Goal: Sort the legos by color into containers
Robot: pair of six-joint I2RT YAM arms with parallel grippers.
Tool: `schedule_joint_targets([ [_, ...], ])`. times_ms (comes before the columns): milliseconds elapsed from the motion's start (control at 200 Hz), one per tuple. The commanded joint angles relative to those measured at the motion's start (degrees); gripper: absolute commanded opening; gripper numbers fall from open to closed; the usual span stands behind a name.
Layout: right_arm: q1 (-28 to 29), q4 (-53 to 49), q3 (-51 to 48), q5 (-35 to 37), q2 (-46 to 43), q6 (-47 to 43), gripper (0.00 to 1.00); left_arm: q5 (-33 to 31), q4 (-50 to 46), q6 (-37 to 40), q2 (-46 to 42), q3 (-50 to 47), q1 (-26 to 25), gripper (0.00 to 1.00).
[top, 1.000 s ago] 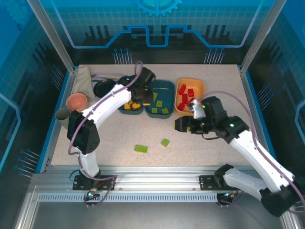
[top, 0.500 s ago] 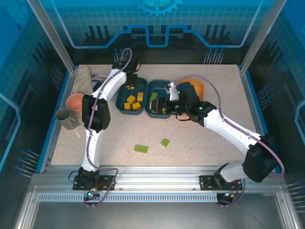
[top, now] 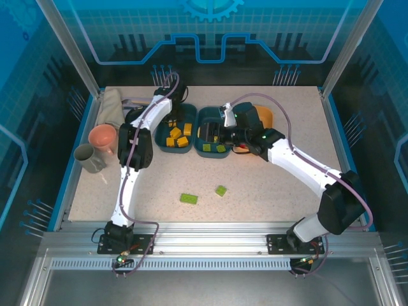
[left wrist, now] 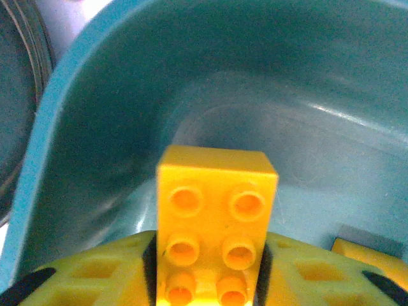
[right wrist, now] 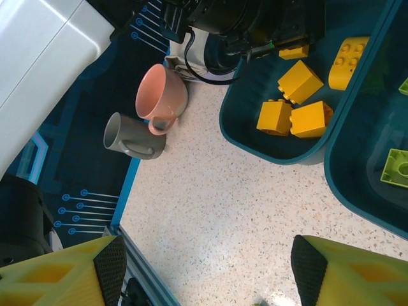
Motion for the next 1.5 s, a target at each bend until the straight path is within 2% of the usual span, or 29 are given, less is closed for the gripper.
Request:
schedule_joint_targets([
  [0, -0.5, -2.4, 2.2, -0.9, 1.2, -0.6, 0.72, 0.3, -1.8, 0.5, -0.2, 0.5, 0.0, 0.50],
  [190, -0.4, -9.2, 3.1, 2.1, 0.3, -4.6, 0.72, 0.7, -2.8, 0.1, -3.3, 0.6, -0.8, 0.59],
  [400, 3.6, -23.6, 3.5, 13.3, -2.3, -15.7, 0.71, 1.7, -2.2, -3.4, -14.2, -2.0, -2.9, 0.67],
  [575, 10.1, -32.2, 0.2, 20.9, -3.3, -21.1, 0.72, 10.3, 4.8, -11.0, -31.3, -19.3, -3.9, 0.72],
  [760, 19.5, -30.9, -1.9, 20.2, -1.7, -28.5, 0.77, 12.9, 8.5, -19.3, -53.2, -44.3, -6.4, 0.75],
  [910, 24.4, -29.5, 0.9, 14.9, 5.7, -34.2, 0.80, 11.7, 5.0, -26.4, -71.2, -62.1, -8.9, 0.76],
  [1065, 27.0, -33.0, 8.0, 15.4, 16.3, -38.1, 0.82, 10.1, -2.4, -30.5, -87.8, -73.4, -9.1, 0.76],
  [1295, 28.2, -38.7, 17.9, 18.6, 27.7, -39.9, 0.84, 8.9, -10.7, -36.3, -105.0, -79.1, -9.2, 0.76],
  [1495, 29.5, -42.7, 23.0, 21.2, 33.8, -40.5, 0.81, 8.4, -14.8, -39.0, -110.6, -79.9, -9.2, 0.76],
])
